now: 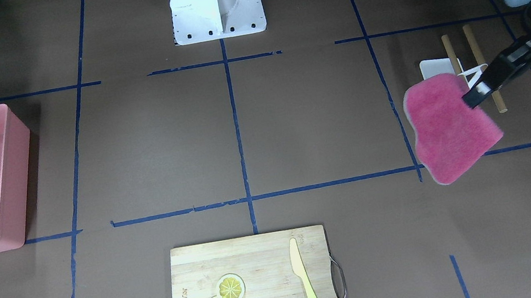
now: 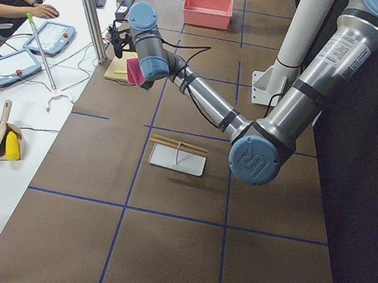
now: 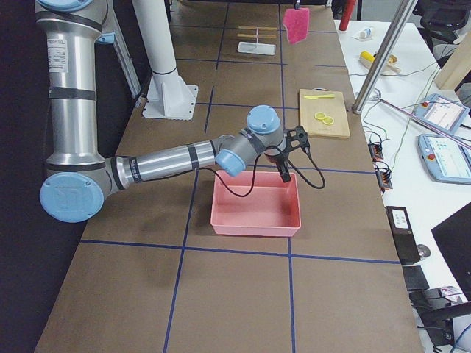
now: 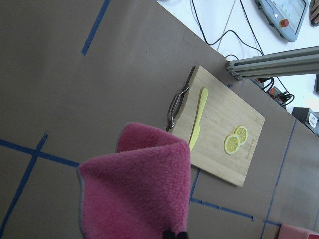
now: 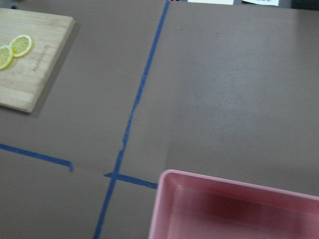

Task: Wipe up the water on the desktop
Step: 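Lift the pink towel off the tray with the left gripper while the right arm approaches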

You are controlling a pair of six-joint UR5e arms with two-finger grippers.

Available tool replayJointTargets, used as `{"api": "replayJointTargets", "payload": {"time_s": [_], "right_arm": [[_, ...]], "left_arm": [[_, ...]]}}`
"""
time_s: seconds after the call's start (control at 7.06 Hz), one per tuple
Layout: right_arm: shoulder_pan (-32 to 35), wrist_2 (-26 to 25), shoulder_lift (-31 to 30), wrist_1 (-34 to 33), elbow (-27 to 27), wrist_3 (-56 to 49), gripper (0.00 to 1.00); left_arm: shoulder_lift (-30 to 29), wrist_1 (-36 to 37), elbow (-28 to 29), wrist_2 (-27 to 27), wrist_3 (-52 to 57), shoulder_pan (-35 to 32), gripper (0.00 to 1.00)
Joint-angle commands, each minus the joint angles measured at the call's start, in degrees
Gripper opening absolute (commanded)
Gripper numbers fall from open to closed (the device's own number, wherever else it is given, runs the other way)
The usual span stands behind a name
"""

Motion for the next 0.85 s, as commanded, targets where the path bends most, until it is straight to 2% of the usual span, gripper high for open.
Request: {"api": "replayJointTargets", "payload": {"time_s": [0.0, 0.14, 0.28, 0.57, 0.71], "right_arm": [[-9.0, -4.9, 5.2, 2.1, 4.0, 11.0, 1.0], [-15.8, -12.1, 7.8, 2.1, 6.6, 11.5, 0.99], [-23.3, -20.8, 8.8, 2.2, 7.1, 11.3, 0.99], [-36.4, -35.0, 14.8, 1.5, 8.7, 10.5, 0.99], [-40.2, -39.8, 18.0, -1.5, 8.7, 8.0, 0.99]], "left_arm": [[-3.6, 0.0, -0.3, 6.6, -9.3, 5.4, 0.0], [-5.2, 0.0, -0.3, 9.6, -13.2, 8.3, 0.0], [-5.9, 0.0, -0.3, 10.0, -14.5, 9.3, 0.0], [-7.4, 0.2, 0.3, 10.1, -16.6, 10.8, 0.0], [-9.0, 1.3, 0.4, 12.4, -17.9, 12.6, 0.0]]}}
